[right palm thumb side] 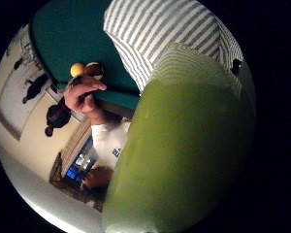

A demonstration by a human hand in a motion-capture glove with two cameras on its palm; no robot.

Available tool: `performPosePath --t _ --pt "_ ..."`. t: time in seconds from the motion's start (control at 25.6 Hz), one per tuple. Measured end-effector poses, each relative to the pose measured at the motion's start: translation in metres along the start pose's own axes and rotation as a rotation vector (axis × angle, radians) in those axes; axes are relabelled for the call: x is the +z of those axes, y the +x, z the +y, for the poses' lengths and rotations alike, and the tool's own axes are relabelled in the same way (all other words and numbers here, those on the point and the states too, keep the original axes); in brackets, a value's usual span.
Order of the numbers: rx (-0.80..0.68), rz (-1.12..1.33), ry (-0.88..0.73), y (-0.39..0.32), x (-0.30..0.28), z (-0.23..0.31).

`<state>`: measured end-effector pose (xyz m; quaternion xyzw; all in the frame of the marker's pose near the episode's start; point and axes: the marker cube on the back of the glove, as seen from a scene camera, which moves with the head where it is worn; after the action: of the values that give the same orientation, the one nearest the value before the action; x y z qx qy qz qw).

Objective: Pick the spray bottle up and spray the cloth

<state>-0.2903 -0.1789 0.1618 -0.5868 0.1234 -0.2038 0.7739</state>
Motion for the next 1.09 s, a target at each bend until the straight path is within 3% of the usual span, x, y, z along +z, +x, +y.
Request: performPosePath --t 0.62,1.09 --pt "-0.491 -0.262 0.338 -0.034 -0.066 0.066" --pt "-0.852 -0.558 0.585 -0.096 -0.09 0.067"
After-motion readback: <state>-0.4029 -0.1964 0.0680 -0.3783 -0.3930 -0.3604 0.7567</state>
